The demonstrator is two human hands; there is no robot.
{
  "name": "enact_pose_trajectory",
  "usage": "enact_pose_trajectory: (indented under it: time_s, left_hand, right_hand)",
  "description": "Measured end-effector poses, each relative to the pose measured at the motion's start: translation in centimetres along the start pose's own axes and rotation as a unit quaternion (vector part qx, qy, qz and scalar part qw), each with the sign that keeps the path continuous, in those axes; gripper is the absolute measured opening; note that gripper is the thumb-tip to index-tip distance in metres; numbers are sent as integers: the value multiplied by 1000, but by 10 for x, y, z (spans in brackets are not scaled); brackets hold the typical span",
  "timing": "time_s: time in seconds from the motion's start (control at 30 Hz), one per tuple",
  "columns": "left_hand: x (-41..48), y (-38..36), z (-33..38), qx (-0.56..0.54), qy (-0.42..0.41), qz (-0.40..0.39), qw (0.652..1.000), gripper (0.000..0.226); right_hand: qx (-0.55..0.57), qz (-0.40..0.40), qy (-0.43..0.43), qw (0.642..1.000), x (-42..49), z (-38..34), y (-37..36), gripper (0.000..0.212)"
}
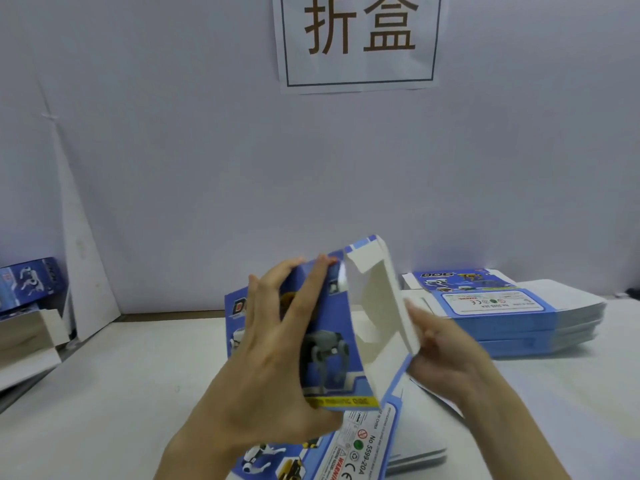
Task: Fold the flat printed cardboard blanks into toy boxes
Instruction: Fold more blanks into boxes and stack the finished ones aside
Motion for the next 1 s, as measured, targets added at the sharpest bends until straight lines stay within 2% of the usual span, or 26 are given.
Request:
enact_pose_trajectory:
  time_s: [0.03, 0.07, 0.1, 0.13, 0.2, 0.27, 0.33, 0.4, 0.53, 0.6, 0.63, 0.73, 0.8, 0.83, 0.93, 1.0]
  left_hand:
    - [-2, -6, 5, -9, 6, -20, 1000, 120]
    - [-3, -11, 7, -17, 17, -47, 999, 120]
    - [-5, -15, 7, -20, 31, -69, 997, 121]
    - [-6, -16, 4, -17, 43, -82, 996, 122]
    - [-5, -12, -3, 2, 51, -92, 994, 123]
    - [-5, -5, -11, 22, 50, -89, 995, 124]
    - [-4, 1, -19, 44, 48, -81, 995, 127]
    - [-3, 4, -25, 58, 48, -75, 994, 129]
    - [-1, 5, -30, 31, 60, -55, 996, 127]
    - [0, 7, -29, 5, 64, -43, 997, 127]
    - [1, 8, -26, -5, 57, -33, 998, 127]
    - [5, 11, -12, -24, 7, 12, 1000, 125]
    - [6, 9, -2, -24, -11, 21, 999, 122]
    - [5, 8, 1, -21, -14, 16, 1000, 119]
    - [3, 5, 2, -21, 22, -22, 999, 116]
    - [3, 8, -2, -12, 32, -27, 999, 115]
  right_hand:
    - [-17, -23, -61, 998, 3, 17, -2, 35]
    - [-26, -38, -85, 995, 6, 30, -2, 43]
    - [-19, -42, -85, 995, 10, 41, -3, 55]
    - [-5, -40, -73, 997, 14, 48, -4, 58]
    - [15, 3, -41, 999, 19, 51, -3, 49]
    - [-2, 75, 22, 997, 22, 36, 6, 36]
    - [-32, 100, 102, 989, 19, 9, 16, 25]
    - [-47, 87, 190, 977, 7, -19, 18, 16]
    - [-18, 17, 292, 956, -23, -46, 3, 21]
    - [32, 10, 270, 962, -25, -43, 0, 20]
    - [63, 18, 230, 971, -21, -38, 0, 21]
    - [76, 0, 38, 996, -15, -9, -12, 32]
    - [48, -30, -77, 995, -19, 17, -20, 24]
    - [50, -30, -102, 993, -18, 27, -21, 17]
    - [38, -14, -71, 997, -9, 41, -16, 28]
    - [27, 11, -43, 999, -7, 38, -15, 20]
Point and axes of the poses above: each hand's wrist, its own x-axis towards the middle knuckle, its own y-axis out of the back of the hand, z = x × y, the point moved 5 cm from there along x, towards the middle knuckle, and after that the axes turned 12 degrees about z, right-handed, at the moved point
